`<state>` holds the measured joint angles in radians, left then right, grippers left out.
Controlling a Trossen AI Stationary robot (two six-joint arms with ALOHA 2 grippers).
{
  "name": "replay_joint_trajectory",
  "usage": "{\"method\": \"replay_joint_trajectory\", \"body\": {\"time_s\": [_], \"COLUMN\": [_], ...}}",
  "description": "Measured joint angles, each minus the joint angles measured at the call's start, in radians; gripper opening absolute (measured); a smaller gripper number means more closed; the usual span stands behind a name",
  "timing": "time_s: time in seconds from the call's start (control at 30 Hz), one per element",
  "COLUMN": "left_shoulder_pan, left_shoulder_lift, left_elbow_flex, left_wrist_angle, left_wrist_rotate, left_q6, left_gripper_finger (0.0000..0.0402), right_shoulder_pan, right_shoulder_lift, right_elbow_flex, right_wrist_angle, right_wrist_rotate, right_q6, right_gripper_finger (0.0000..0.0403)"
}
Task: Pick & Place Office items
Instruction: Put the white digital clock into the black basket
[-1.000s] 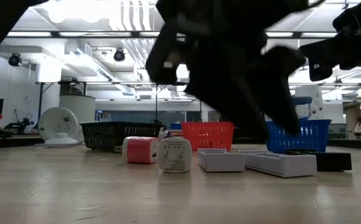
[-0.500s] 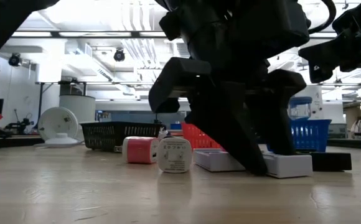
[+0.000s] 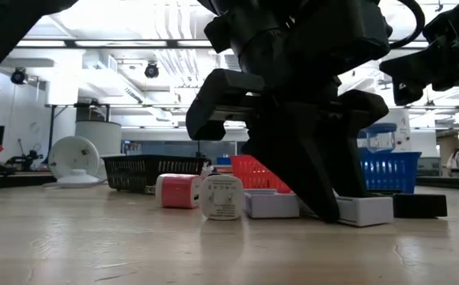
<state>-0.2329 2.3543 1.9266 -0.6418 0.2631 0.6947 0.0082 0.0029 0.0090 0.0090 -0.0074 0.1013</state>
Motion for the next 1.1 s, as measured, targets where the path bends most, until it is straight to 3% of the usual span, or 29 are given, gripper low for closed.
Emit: {"method": "replay_joint_trajectory", "body": {"time_s": [0.23, 0.47, 0.7, 0.9, 1.1], "left_shoulder_pan": [0.000, 0.005, 0.062, 0.133, 0.219], "left_shoulder_lift": [0.001, -0.007, -0.134, -0.382, -0.705], "left_elbow_flex": [0.102, 0.304, 0.402, 0.299, -0.040], "left_wrist_angle": [-0.098, -0.365, -0.475, -0.491, -0.356], "left_wrist_rotate": [-0.001, 0.002, 0.021, 0.046, 0.116], "left_q6": [0.031, 0.048, 0.022, -0.068, -0.176], "left_gripper_finger": [0.0142, 0.0143, 0.0144, 0.0144, 0.0144], "right_shoulder_pan": [0.000, 0.000, 0.000, 0.000, 0.000], "right_shoulder_lift": [0.001, 0.000, 0.001, 0.001, -0.001], "right_elbow_flex": [0.000, 0.000, 0.000, 0.000, 0.000], "right_wrist_angle": [0.000, -0.001, -0.001, -0.001, 0.000], "right_wrist_rotate": [0.000, 0.000, 0.000, 0.000, 0.001], "right_q6": [0.001, 0.007, 0.019, 0.019, 0.023], "right_gripper_finger": [0.0008, 0.0008, 0.0008, 0.0008, 0.0008]}}
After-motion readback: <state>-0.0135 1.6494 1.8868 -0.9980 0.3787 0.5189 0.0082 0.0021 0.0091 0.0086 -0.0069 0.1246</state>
